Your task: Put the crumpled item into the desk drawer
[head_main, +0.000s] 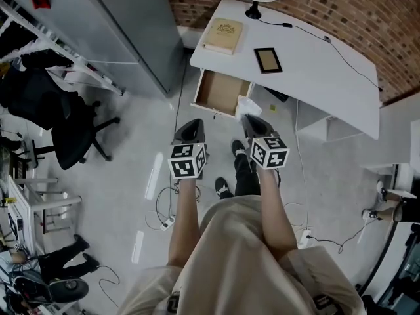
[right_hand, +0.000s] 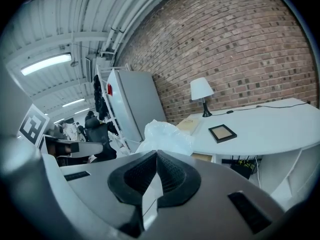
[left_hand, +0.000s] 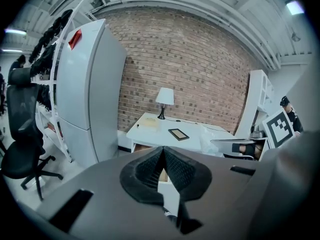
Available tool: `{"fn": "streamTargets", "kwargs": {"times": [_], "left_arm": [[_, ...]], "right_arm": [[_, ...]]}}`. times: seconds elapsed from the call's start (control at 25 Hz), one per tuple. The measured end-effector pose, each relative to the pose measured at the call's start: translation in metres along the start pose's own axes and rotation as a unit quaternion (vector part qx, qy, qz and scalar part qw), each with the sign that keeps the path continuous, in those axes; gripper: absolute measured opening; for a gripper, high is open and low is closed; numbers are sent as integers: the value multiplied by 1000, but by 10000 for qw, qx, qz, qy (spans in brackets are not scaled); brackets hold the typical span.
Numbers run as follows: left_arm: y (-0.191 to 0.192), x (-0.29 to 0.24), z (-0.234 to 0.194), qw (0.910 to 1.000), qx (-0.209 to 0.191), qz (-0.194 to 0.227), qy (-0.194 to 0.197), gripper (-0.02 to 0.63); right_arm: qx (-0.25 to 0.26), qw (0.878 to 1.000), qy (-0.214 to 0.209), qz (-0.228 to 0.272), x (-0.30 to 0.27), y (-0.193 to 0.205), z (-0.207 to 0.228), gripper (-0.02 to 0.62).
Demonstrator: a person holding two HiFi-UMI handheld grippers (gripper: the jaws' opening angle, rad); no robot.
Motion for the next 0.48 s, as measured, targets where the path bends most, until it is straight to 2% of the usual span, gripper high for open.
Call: {"fn": "streamTargets", "kwargs": {"times": [0.48], "left_arm": [[-25,-49,-28,9999,160,-30,-29,15]], "right_arm": [[524,9983,-239,-93,-56,-38,-2,25]]}}
Point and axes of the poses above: the fingertips, and each gripper's own axes: x backward along the fingers, z to its right, y out of its underside, the point moved 6 cm from there along x, backward along the fingers, and after that the axes turned 14 degrees about y, right-handed, at the moved point
